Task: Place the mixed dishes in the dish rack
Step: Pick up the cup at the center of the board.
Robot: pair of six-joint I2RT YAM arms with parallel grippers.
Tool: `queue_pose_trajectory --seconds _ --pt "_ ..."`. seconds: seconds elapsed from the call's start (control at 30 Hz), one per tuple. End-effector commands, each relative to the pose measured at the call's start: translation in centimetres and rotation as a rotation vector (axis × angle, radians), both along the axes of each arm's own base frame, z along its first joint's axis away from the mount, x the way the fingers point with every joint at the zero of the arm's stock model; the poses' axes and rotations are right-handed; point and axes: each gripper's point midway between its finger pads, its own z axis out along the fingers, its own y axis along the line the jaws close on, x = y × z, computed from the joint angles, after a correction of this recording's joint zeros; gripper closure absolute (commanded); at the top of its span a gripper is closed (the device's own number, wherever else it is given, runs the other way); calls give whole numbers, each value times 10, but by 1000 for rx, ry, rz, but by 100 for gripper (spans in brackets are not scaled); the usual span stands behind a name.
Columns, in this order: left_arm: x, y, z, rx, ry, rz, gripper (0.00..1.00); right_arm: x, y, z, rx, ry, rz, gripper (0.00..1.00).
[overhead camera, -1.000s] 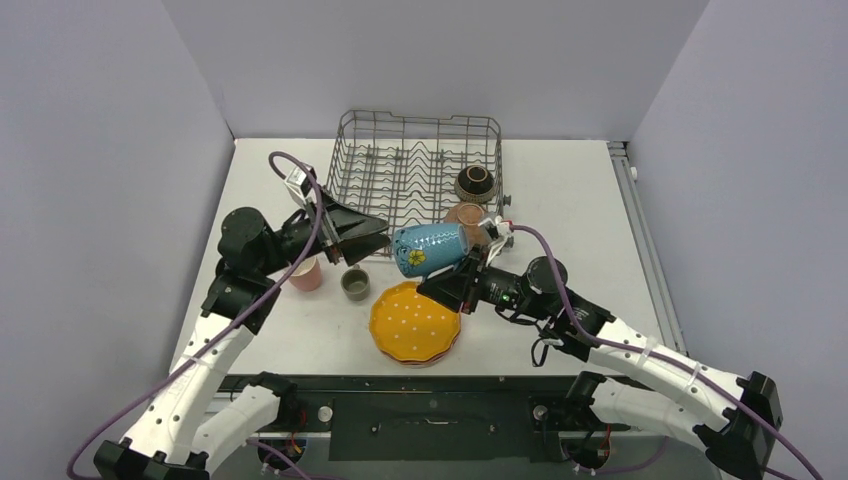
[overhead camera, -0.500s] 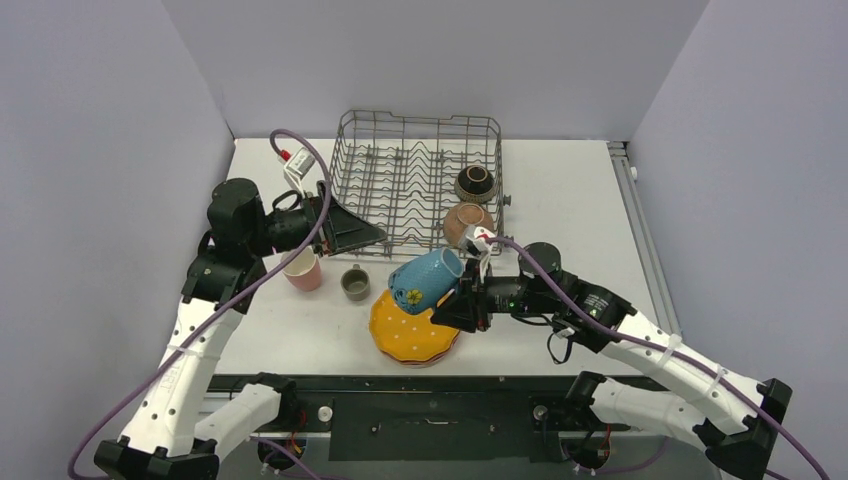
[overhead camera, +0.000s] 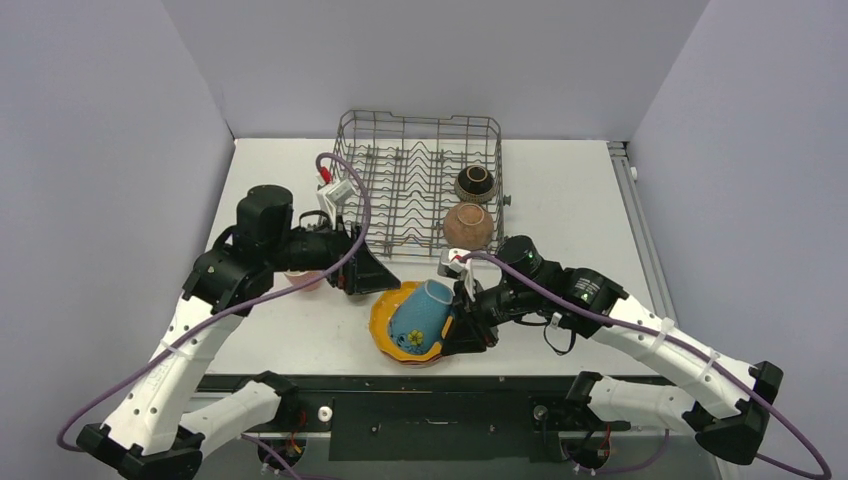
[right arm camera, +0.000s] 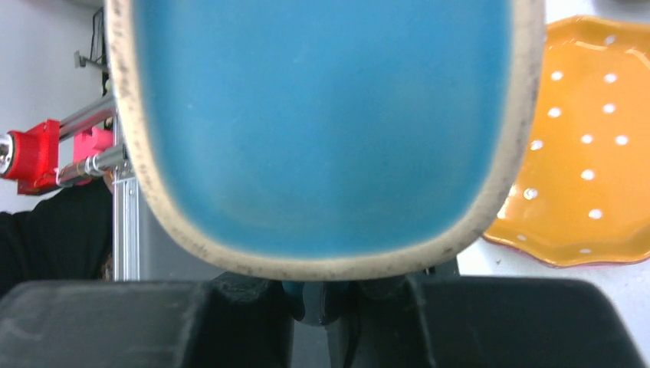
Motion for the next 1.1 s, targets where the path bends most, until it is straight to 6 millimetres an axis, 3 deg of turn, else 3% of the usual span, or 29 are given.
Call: queue_pose_trajectory --seconds 0.0,0.27,0.67,1.07 --pt "-28 -2 9 6 -136 -92 4 -15 3 24 72 -35 120 100" --pt "-65 -21 7 -20 -222 -218 4 -32 5 31 97 29 217 100" --pt "-69 -39 -12 11 -218 -270 4 -45 7 32 54 39 315 100" --pt "-82 -46 -26 46 -189 -357 4 -49 12 25 13 21 372 100"
